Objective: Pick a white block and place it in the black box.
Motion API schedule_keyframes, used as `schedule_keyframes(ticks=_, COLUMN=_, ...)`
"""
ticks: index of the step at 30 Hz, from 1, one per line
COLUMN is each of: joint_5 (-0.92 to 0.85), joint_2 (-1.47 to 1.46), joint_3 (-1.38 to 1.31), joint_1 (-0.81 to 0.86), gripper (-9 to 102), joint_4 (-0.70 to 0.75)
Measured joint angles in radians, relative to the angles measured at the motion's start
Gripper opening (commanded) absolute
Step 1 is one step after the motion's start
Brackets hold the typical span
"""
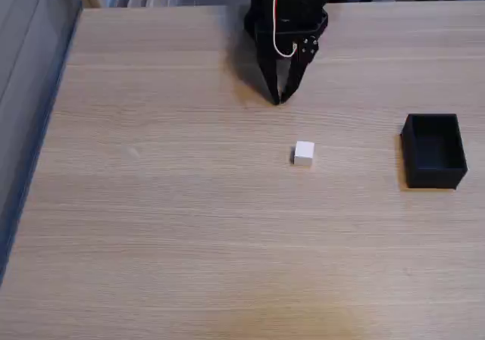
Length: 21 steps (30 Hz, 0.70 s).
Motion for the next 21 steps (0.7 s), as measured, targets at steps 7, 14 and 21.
schedule_keyframes(ticks=7, joint_5=-0.017, joint_2=0.0, joint_3=0.0, joint_1=0.018, gripper=0, joint_4=-0.002)
schedule_keyframes(ticks=14, joint_5=-0.015, joint_2=-0.04, joint_3=-0.009, joint_1=0.02, gripper=0, joint_4=-0.002)
schedule_keyframes(ticks=21, joint_5=-0.003, joint_2=-0.106, joint_3=-0.071, joint_1=0.014, gripper=1, joint_4=0.008)
